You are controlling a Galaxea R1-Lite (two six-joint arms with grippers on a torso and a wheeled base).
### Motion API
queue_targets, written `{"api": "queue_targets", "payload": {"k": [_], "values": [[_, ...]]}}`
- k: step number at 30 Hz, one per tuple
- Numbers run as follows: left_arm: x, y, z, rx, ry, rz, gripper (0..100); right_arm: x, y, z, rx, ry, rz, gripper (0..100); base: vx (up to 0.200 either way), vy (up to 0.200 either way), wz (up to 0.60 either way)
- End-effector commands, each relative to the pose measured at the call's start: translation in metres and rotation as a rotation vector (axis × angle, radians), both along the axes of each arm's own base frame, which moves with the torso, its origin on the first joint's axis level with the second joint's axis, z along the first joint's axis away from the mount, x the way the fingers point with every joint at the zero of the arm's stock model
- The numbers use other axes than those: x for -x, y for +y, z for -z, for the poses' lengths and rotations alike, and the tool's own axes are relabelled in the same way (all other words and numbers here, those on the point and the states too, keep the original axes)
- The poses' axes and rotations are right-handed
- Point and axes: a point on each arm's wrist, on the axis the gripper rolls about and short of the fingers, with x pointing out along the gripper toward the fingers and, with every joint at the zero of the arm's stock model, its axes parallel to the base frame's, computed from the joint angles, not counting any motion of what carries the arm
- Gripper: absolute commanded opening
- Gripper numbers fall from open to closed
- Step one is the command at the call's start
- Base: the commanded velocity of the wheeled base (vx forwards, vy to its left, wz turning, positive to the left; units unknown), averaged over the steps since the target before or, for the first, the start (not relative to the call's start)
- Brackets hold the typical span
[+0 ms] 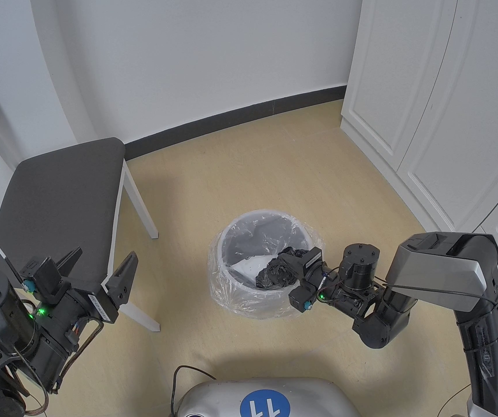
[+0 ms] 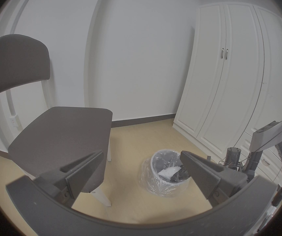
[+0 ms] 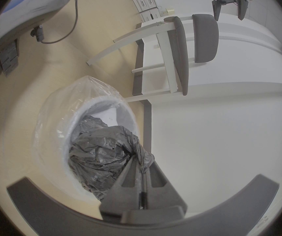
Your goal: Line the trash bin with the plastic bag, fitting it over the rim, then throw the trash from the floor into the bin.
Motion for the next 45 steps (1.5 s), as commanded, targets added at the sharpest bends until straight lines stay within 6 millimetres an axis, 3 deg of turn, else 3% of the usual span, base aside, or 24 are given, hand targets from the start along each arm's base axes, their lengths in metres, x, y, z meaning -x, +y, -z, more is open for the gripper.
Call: {"api": "queue_targets", "payload": {"k": [1, 12, 20, 41, 45], "values": [[0.000, 0.000, 0.000, -0.001, 0.002, 0.000, 100, -0.007, 0.000, -0.006, -0.019, -0.019, 0.006, 0, 0.000, 0.000, 0.00], [-0.002, -0.002, -0.005, 0.040, -0.065, 0.007, 100, -0.011, 0.001, -0.008, -0.023, -0.019, 0.013, 0, 0.000, 0.000, 0.00], [-0.003, -0.002, 0.003, 0.003, -0.035, 0.003, 100, -0.009, 0.000, -0.004, -0.016, -0.006, 0.014, 0, 0.075, 0.000, 0.00], [-0.003, -0.002, 0.002, 0.021, -0.055, 0.004, 100, -0.010, 0.000, 0.003, -0.008, 0.009, 0.015, 0, 0.000, 0.000, 0.00], [-0.005, -0.003, 0.005, 0.010, -0.039, 0.003, 100, -0.009, 0.002, 0.003, -0.008, 0.007, 0.009, 0, 0.200, 0.000, 0.00]]}}
